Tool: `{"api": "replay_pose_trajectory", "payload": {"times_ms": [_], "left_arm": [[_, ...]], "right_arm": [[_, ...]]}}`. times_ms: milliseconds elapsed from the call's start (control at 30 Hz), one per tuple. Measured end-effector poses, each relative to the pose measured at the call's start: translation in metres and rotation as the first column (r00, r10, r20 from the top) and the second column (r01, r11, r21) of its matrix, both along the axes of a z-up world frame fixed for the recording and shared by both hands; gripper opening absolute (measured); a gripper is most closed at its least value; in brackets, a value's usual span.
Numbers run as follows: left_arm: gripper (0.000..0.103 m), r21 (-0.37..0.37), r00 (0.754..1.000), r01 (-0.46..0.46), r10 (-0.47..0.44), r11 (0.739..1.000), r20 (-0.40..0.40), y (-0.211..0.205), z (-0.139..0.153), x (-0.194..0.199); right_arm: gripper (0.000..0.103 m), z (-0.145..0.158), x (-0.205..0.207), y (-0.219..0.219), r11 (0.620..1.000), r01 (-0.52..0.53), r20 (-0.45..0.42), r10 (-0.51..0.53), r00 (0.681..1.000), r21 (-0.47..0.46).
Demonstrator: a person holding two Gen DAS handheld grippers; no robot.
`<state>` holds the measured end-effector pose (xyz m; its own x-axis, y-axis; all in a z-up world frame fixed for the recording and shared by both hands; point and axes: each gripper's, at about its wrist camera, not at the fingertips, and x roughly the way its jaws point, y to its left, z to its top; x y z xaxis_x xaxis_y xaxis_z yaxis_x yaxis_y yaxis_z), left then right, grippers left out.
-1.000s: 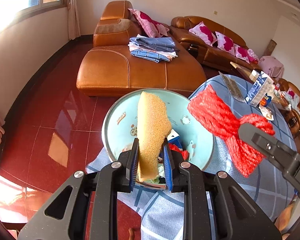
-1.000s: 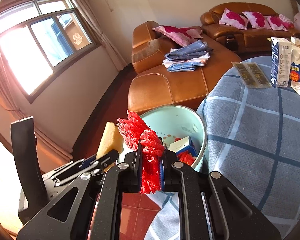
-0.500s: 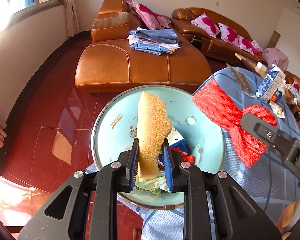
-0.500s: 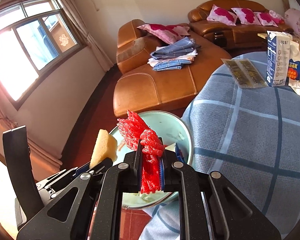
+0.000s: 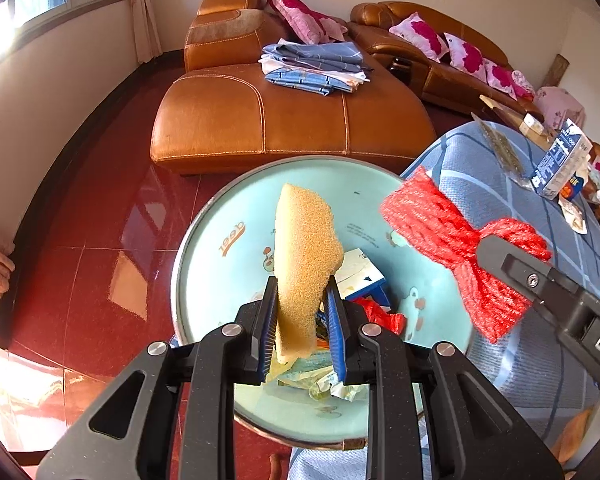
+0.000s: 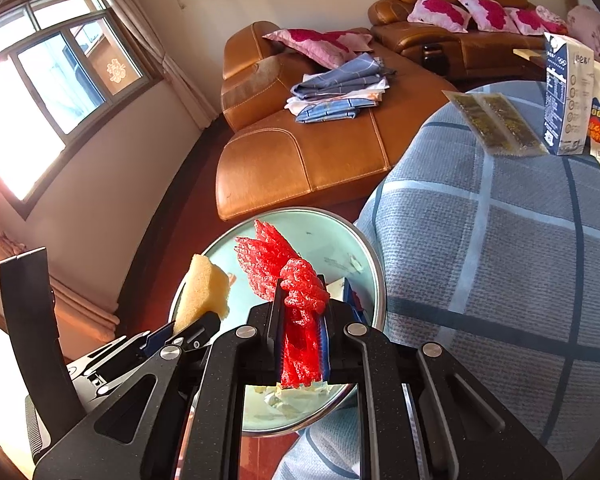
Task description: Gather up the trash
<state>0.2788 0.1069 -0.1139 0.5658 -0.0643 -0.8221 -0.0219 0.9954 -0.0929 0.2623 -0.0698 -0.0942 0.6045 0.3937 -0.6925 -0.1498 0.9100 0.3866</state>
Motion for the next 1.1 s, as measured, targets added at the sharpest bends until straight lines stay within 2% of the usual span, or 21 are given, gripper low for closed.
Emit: {"api": "replay_pose_trajectory", "payload": {"times_ms": [267,600,633,667,733,800,867,900,967,1033,1100], "left_arm": [[0.023,0.020,1.000,-0.003,0.003,1.000,-0.018,-0.001,-0.008,0.008],[0.026,0.023,0.999,-0.020,0.021,1.000,-0.036,0.004,-0.016,0.011],[0.032,0.024,0.999,-0.022,0.022,0.999,-0.036,0.004,-0.017,0.010],[0.042,0.025,0.999,-0.024,0.025,0.999,-0.035,0.004,-0.016,0.010],[0.053,0.042,0.999,-0.032,0.033,0.999,-0.025,0.004,-0.014,0.007],[0.057,0.051,0.999,-0.031,0.032,0.998,-0.017,0.003,-0.011,0.003],[0.077,0.071,0.998,-0.054,0.055,0.996,-0.010,0.003,-0.007,-0.001],[0.081,0.086,0.998,-0.070,0.070,0.994,0.004,0.003,-0.004,-0.005],[0.094,0.117,0.996,-0.091,0.088,0.989,0.032,0.002,0.002,-0.013],[0.097,0.131,0.993,-0.106,0.099,0.986,0.058,0.002,0.008,-0.020],[0.097,0.137,0.991,-0.112,0.101,0.984,0.086,0.000,0.014,-0.032]], "right_arm": [[0.014,-0.009,0.008,0.006,1.000,0.002,-0.027,-0.002,1.000,-0.001],[0.022,-0.017,0.019,0.002,0.998,-0.025,-0.040,0.027,0.999,0.055],[0.026,-0.016,0.019,0.001,0.998,-0.023,-0.039,0.026,0.999,0.063],[0.029,-0.015,0.018,-0.002,0.997,-0.019,-0.036,0.022,0.999,0.073],[0.047,-0.011,0.016,-0.006,0.995,-0.020,-0.022,0.022,1.000,0.095],[0.052,-0.006,0.013,-0.010,0.995,-0.012,-0.007,0.013,1.000,0.097],[0.052,-0.001,0.009,-0.017,0.994,0.010,-0.009,-0.009,1.000,0.111],[0.053,0.001,0.007,-0.019,0.993,0.019,-0.006,-0.018,1.000,0.117],[0.060,0.007,0.000,-0.025,0.994,0.034,0.014,-0.036,0.999,0.109],[0.073,0.014,-0.011,-0.032,0.995,0.055,0.054,-0.060,0.997,0.080],[0.076,0.019,-0.023,-0.036,0.996,0.071,0.085,-0.075,0.994,0.059]]}}
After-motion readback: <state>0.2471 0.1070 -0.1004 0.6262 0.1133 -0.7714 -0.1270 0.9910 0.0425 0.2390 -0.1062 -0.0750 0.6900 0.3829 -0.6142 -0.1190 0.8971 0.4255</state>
